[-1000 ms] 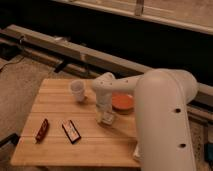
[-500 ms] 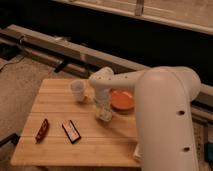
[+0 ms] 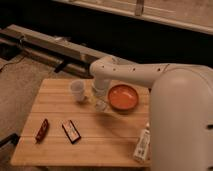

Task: Place the white sponge in the ceramic cup

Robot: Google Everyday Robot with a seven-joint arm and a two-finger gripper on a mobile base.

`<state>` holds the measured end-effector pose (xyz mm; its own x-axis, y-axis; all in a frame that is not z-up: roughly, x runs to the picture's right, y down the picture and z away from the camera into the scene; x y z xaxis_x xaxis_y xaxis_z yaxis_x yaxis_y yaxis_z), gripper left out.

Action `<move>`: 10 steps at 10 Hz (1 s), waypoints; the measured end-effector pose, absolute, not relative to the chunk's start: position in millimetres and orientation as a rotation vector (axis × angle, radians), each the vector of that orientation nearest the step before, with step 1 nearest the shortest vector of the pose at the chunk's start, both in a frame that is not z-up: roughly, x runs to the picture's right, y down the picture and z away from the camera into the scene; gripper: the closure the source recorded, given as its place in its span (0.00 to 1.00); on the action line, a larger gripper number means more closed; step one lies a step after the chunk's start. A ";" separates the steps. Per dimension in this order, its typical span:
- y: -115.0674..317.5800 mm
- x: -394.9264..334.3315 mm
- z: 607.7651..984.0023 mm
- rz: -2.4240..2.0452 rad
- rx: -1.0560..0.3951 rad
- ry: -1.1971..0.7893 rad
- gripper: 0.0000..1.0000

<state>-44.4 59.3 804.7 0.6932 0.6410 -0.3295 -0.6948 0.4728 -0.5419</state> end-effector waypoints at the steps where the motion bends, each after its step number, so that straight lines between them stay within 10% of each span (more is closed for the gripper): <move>1: 39.3 -54.5 796.7 0.816 -0.683 0.028 1.00; 10: -44.5 -132.9 826.1 0.766 -0.628 -0.268 1.00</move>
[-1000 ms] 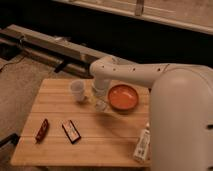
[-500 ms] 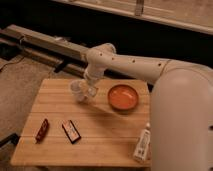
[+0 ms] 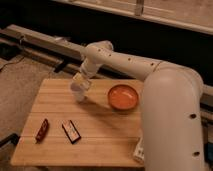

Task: Place the white sponge in the ceramic cup

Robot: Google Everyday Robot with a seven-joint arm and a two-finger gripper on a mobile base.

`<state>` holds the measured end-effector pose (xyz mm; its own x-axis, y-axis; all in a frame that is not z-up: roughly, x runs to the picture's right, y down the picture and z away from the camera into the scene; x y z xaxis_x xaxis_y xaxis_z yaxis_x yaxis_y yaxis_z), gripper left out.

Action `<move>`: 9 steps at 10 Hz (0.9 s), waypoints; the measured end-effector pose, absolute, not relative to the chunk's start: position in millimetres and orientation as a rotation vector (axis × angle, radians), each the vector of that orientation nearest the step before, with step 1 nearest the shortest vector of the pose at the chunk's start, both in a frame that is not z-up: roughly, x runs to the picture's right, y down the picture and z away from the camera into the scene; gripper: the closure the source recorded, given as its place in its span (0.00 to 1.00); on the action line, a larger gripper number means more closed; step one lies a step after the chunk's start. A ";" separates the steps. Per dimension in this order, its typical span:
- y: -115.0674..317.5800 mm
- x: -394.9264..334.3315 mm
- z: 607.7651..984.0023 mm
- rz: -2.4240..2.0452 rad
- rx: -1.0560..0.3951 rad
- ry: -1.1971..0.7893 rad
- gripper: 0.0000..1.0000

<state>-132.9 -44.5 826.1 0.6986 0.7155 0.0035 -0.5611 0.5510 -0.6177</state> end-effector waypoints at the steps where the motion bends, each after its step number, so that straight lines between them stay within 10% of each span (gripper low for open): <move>1: -49.5 -137.9 830.9 0.765 -0.630 -0.297 1.00; 7: -56.1 -163.4 839.5 0.763 -0.625 -0.391 0.99; 9: -55.8 -167.9 841.0 0.777 -0.616 -0.410 0.85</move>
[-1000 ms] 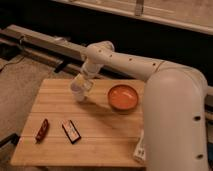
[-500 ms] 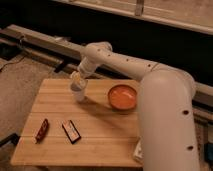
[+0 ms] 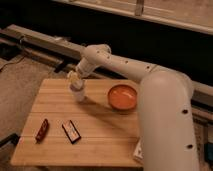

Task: Place the white sponge in the ceramic cup

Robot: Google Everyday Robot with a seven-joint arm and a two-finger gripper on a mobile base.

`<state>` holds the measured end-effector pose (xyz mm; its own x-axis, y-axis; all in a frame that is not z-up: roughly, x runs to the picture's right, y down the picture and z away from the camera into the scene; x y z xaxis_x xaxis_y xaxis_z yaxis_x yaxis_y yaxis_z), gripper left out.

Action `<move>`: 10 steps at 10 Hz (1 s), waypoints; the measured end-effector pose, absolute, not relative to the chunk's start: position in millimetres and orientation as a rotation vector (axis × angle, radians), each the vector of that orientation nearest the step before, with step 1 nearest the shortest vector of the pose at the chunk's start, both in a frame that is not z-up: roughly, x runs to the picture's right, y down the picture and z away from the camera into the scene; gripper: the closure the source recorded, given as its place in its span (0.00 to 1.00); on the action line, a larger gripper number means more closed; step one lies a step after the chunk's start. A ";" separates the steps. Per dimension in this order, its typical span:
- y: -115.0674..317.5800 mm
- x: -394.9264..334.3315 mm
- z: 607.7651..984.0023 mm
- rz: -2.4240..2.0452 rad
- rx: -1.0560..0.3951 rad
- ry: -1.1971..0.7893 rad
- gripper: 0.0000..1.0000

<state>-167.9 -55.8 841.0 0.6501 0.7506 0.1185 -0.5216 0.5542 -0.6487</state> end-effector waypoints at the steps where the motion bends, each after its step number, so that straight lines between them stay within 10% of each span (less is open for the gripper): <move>1: -54.4 -170.6 842.7 0.784 -0.612 -0.414 0.74; 6: -41.6 -183.6 854.5 0.795 -0.618 -0.406 0.25; 10: -37.9 -187.6 859.0 0.800 -0.618 -0.407 0.20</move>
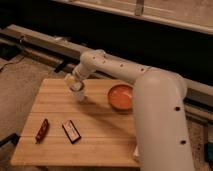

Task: Place the white sponge in the ceramic cup

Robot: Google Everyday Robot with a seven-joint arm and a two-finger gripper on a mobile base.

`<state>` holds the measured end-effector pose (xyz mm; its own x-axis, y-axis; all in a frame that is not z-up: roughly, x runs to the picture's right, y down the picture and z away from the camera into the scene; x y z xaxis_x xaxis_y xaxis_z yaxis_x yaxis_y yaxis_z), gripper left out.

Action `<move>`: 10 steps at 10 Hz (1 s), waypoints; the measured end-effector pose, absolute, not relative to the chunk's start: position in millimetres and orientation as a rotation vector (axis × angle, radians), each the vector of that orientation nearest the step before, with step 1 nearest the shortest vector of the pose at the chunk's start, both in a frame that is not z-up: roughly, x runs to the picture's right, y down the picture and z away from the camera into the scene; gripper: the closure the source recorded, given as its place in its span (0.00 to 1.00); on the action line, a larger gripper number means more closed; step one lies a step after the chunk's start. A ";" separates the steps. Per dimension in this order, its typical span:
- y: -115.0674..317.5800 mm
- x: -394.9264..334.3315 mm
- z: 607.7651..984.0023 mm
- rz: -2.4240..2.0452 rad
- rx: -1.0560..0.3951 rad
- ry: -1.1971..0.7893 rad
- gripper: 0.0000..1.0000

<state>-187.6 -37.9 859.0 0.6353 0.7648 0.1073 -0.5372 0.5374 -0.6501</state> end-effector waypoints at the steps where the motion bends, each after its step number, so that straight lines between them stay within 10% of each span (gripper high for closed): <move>1: -37.3 -187.5 859.2 0.803 -0.616 -0.409 0.20; 10: -54.9 -155.6 827.8 0.846 -0.546 -0.411 0.20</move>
